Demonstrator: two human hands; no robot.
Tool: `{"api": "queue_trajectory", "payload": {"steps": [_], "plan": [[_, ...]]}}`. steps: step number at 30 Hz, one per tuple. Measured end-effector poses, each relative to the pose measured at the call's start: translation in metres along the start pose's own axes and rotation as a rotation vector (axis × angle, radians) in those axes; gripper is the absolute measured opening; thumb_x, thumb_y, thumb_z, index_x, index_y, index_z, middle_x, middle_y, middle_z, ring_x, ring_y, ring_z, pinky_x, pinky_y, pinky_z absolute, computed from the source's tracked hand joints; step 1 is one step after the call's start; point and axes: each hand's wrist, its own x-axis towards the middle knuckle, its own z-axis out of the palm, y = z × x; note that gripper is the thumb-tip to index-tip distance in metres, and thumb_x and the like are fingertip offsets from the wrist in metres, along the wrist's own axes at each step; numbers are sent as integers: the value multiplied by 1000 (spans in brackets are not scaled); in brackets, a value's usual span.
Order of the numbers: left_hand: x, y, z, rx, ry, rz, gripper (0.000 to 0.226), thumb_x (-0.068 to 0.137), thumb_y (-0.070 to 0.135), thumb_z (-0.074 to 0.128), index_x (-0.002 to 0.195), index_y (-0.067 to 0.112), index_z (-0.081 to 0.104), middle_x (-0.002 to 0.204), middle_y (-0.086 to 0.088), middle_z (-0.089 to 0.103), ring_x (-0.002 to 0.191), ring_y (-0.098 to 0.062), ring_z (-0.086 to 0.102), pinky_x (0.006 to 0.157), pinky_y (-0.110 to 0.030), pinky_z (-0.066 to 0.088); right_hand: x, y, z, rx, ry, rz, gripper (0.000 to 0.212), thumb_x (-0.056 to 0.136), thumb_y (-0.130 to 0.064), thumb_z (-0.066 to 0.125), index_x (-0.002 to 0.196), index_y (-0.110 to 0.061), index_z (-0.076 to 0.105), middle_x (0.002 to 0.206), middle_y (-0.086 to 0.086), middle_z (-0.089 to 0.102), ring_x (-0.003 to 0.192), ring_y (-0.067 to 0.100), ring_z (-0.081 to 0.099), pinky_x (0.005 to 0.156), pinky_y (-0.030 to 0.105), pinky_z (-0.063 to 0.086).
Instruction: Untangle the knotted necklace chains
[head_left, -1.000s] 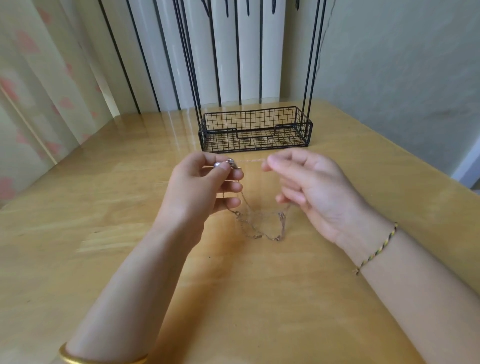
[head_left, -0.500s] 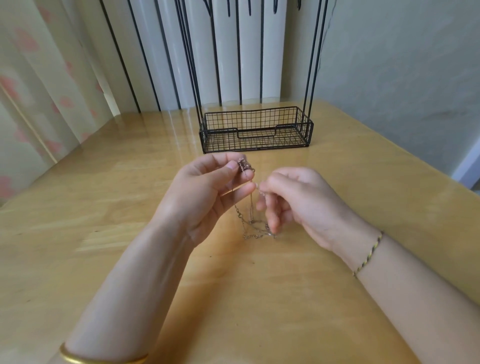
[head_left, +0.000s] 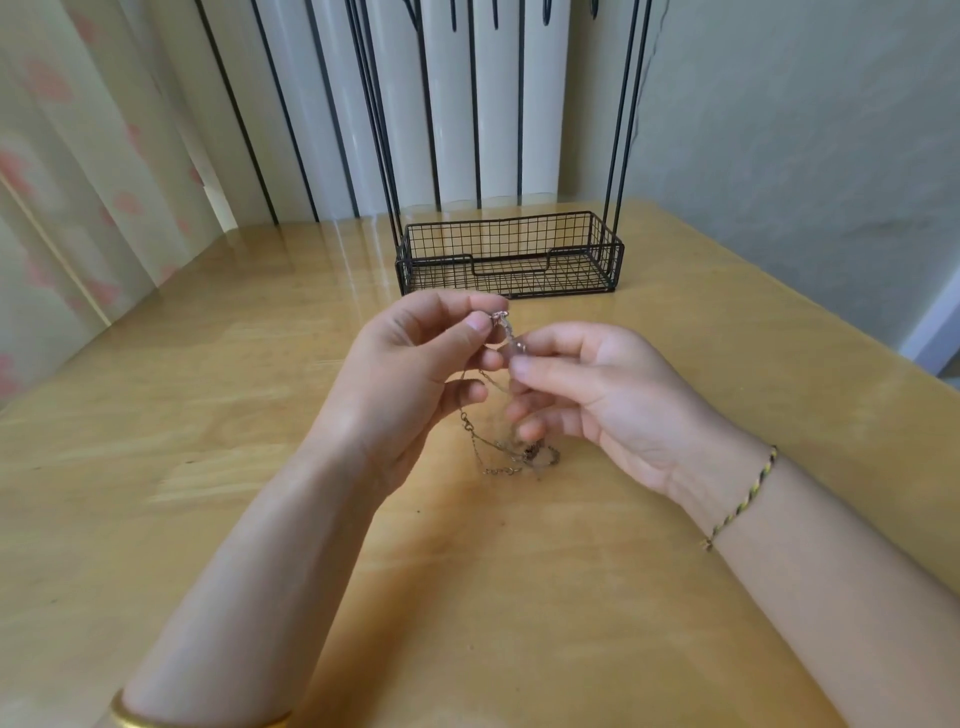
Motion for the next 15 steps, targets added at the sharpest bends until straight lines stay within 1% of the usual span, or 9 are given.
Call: {"api": "queue_trajectory", "payload": {"steps": [2, 4, 6, 8, 11, 15], "plan": [[0, -1, 0, 55, 37, 20, 15, 92, 4, 55, 92, 13, 67, 73, 4, 67, 63, -5, 59, 50, -16, 47, 1, 0, -3, -72, 100, -61, 5, 87, -5, 62, 87, -7, 67, 69, 4, 60, 60, 12, 61, 57, 26, 55], [1, -2, -1, 93, 71, 31, 14, 91, 5, 57, 91, 14, 67, 78, 3, 67, 66, -4, 60, 50, -17, 47, 3, 0, -6, -143, 189, -123, 10, 87, -9, 63, 81, -15, 69, 71, 2, 63, 64, 8, 59, 66, 29, 54], [1, -3, -1, 118, 89, 39, 14, 90, 4, 59, 90, 15, 68, 82, 0, 66, 69, -4, 61, 51, -17, 48, 4, -1, -8, -178, 245, -173, 13, 87, -12, 63, 79, -20, 69, 75, -2, 64, 66, 3, 56, 71, 27, 50], [1, -4, -1, 144, 97, 49, 14, 89, 4, 61, 89, 16, 68, 85, -2, 64, 73, -5, 61, 53, -17, 49, 4, -2, -8, -186, 271, -207, 10, 87, -14, 63, 82, -21, 70, 73, -8, 63, 64, -1, 53, 66, 19, 46], [2, -4, -1, 168, 114, 63, 16, 87, 2, 63, 86, 17, 68, 81, 2, 63, 72, -5, 59, 54, -17, 49, 5, -2, -9, -163, 309, -248, 7, 87, -13, 63, 88, -14, 70, 58, -18, 57, 57, -3, 48, 57, 8, 39], [3, -5, -1, 213, 137, 83, 17, 87, 3, 64, 84, 20, 69, 71, 10, 61, 65, -1, 57, 53, -16, 48, 4, -2, -9, -156, 329, -278, 9, 87, -11, 63, 92, -6, 69, 47, -19, 50, 50, -5, 44, 52, 5, 35]]}}
